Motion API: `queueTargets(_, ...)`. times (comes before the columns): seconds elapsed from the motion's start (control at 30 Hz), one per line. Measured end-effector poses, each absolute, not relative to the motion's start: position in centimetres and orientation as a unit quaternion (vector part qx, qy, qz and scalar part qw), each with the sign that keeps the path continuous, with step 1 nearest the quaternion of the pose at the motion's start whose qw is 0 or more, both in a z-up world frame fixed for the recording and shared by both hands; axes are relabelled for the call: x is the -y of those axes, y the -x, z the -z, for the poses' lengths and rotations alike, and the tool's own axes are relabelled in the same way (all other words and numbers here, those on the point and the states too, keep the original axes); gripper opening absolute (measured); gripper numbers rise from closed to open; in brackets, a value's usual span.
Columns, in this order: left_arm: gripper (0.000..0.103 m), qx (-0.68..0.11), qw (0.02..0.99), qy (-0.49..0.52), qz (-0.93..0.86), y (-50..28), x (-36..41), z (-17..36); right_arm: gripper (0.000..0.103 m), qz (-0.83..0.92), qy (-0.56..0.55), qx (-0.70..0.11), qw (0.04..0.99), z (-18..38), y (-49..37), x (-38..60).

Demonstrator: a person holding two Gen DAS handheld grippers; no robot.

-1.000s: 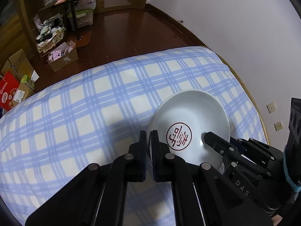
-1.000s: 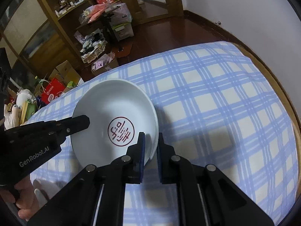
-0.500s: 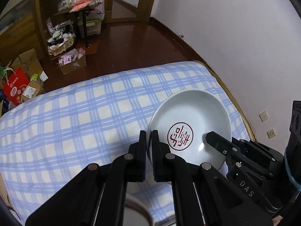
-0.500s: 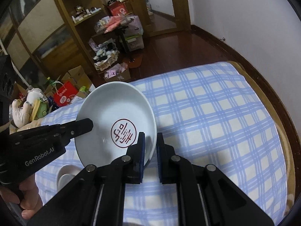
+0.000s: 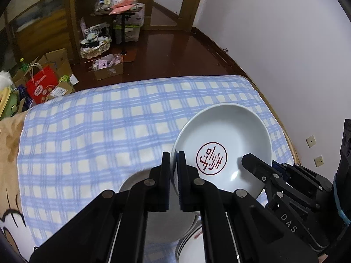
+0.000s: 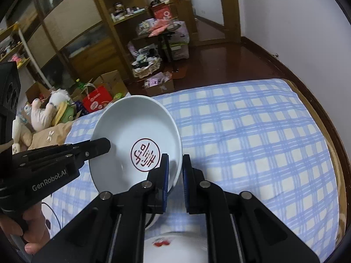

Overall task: Organize plates and bowls
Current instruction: 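Carry the stamped bowl over the stacked bowls with both tools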

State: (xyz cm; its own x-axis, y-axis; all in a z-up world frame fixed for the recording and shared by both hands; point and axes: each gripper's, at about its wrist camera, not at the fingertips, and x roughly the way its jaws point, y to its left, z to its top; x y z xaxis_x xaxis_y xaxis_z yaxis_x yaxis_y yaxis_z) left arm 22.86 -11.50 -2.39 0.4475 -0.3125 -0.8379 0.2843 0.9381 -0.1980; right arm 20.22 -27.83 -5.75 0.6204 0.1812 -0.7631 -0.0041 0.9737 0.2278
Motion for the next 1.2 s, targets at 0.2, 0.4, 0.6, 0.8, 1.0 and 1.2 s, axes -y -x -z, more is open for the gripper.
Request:
queueTargets(0.2,0.007,-0.492,0.856,0.021,0.158,-19.9,8.9,2.4,0.013,-0.068,-0.095,-0.433,0.894,5.5,-17.8,25.3)
queueTargets(0.4,0.007,-0.495,0.855,0.032,0.150,-18.5,6.8,2.7,0.013,-0.075,-0.085,-0.435,0.893,5.4,-16.4,23.4)
queueTargets(0.6,0.007,-0.492,0.858,0.030,0.145,-17.4,5.9,2.8,0.013,-0.080,-0.080,-0.437,0.892,5.7,-15.6,22.4)
queueTargets(0.8,0.007,-0.491,0.859,0.034,0.143,-17.5,5.6,3.4,0.013,-0.080,-0.077,-0.441,0.891,6.2,-15.8,21.9)
queueTargets(1.0,0.008,-0.498,0.855,0.036,0.139,-17.9,5.3,4.7,0.013,-0.082,-0.072,-0.448,0.887,7.1,-16.2,21.6)
queueTargets(1.2,0.008,-0.500,0.855,0.020,0.133,-17.9,5.6,5.9,0.013,-0.083,-0.072,-0.460,0.881,8.6,-16.6,21.6)
